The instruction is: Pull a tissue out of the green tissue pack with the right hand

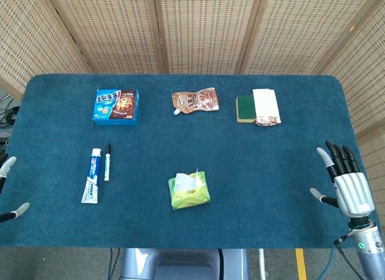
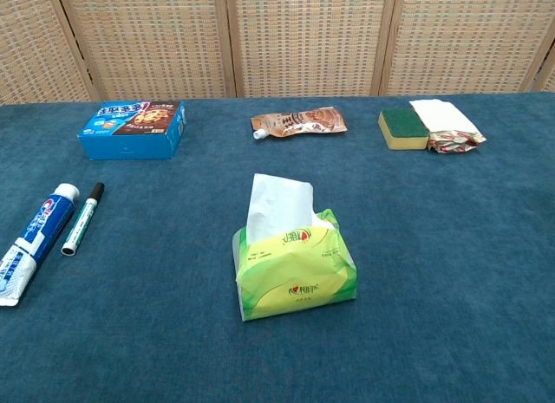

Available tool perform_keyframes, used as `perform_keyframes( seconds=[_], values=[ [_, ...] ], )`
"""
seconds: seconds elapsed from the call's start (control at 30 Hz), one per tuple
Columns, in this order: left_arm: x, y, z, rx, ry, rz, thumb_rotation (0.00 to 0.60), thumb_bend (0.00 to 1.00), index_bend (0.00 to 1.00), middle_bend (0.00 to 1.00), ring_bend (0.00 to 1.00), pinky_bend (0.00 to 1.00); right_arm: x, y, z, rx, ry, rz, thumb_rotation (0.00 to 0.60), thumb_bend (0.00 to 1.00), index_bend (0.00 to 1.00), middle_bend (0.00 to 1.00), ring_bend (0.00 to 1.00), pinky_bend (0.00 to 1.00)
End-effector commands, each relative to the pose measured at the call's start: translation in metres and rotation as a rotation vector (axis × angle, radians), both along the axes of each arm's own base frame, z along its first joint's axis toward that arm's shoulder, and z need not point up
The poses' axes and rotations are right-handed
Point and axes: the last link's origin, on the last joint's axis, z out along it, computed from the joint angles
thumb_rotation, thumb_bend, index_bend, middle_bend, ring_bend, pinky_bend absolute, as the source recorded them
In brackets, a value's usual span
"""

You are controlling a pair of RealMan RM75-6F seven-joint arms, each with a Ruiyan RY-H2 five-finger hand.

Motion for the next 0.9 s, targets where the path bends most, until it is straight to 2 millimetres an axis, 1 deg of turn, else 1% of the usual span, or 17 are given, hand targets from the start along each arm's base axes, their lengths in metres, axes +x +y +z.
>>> perform_keyframes(
  seconds=[0.03,0.23,0.3,0.37,0.43,0.47,0.53,0.57,0.6,0.63,0.67,0.7,0.8,0.83,0.9],
  values=[
    [0.0,-0.001,0.0,0.001,-0.001,-0.004,0.6,0.0,0.0,0.0,0.0,0.0,-0.003,0.0,-0.003,0.029,0.007,-0.027,0.6,0.0,0.0,0.0,0.0,0.0],
    [-0.002,-0.002,0.001,-0.003,-0.004,-0.004,0.6,0.0,0.0,0.0,0.0,0.0,0.001,0.0,-0.005,0.051,0.018,-0.034,0.6,0.0,0.0,0.0,0.0,0.0],
    [-0.003,-0.002,0.001,-0.002,-0.007,0.0,0.6,0.0,0.0,0.0,0.0,0.0,0.009,-0.002,-0.008,0.073,-0.004,0.001,0.6,0.0,0.0,0.0,0.0,0.0],
    [-0.004,0.0,0.001,-0.004,-0.007,0.004,0.6,0.0,0.0,0.0,0.0,0.0,0.022,-0.007,-0.011,0.12,-0.028,0.058,0.6,0.0,0.0,0.0,0.0,0.0],
    [-0.004,0.002,-0.001,-0.01,-0.006,0.008,0.6,0.0,0.0,0.0,0.0,0.0,0.043,-0.015,-0.014,0.204,-0.073,0.137,0.6,0.0,0.02,0.01,0.0,0.01],
    [-0.004,0.004,-0.002,-0.015,-0.005,0.011,0.6,0.0,0.0,0.0,0.0,0.0,0.061,-0.022,-0.017,0.287,-0.112,0.197,0.6,0.0,0.02,0.01,0.0,0.01],
    [-0.004,0.007,-0.003,-0.017,-0.003,0.017,0.6,0.0,0.0,0.0,0.0,0.0,0.087,-0.032,-0.021,0.395,-0.14,0.263,0.6,0.0,0.05,0.04,0.0,0.04],
    [-0.004,0.009,-0.003,-0.017,-0.001,0.022,0.6,0.0,0.0,0.0,0.0,0.0,0.104,-0.04,-0.024,0.459,-0.139,0.294,0.6,0.0,0.05,0.04,0.0,0.05],
    [-0.004,0.01,-0.004,-0.017,0.0,0.026,0.6,0.0,0.0,0.0,0.0,0.0,0.113,-0.044,-0.025,0.488,-0.132,0.305,0.6,0.0,0.06,0.05,0.0,0.06],
    [-0.004,0.011,-0.004,-0.018,0.001,0.032,0.6,0.0,0.0,0.0,0.0,0.0,0.129,-0.051,-0.031,0.532,-0.12,0.323,0.6,0.0,0.07,0.06,0.0,0.06],
    [-0.004,0.013,-0.005,-0.019,0.002,0.037,0.6,0.0,0.0,0.0,0.0,0.0,0.14,-0.055,-0.036,0.562,-0.113,0.333,0.6,0.0,0.08,0.07,0.0,0.07],
    [-0.005,0.014,-0.006,-0.021,0.005,0.045,0.6,0.0,0.0,0.0,0.0,0.0,0.156,-0.061,-0.044,0.602,-0.104,0.337,0.6,0.0,0.09,0.08,0.0,0.08],
    [-0.006,0.019,-0.007,-0.023,0.008,0.06,0.6,0.0,0.0,0.0,0.0,0.0,0.187,-0.071,-0.065,0.69,-0.092,0.328,0.6,0.03,0.11,0.11,0.0,0.1],
    [-0.007,0.021,-0.007,-0.022,0.007,0.067,0.6,0.0,0.0,0.0,0.0,0.0,0.202,-0.075,-0.077,0.734,-0.091,0.316,0.6,0.05,0.12,0.12,0.0,0.1],
    [-0.007,0.022,-0.007,-0.024,0.006,0.073,0.6,0.0,0.0,0.0,0.0,0.0,0.218,-0.082,-0.091,0.77,-0.081,0.301,0.6,0.06,0.13,0.14,0.01,0.11]
  ],
)
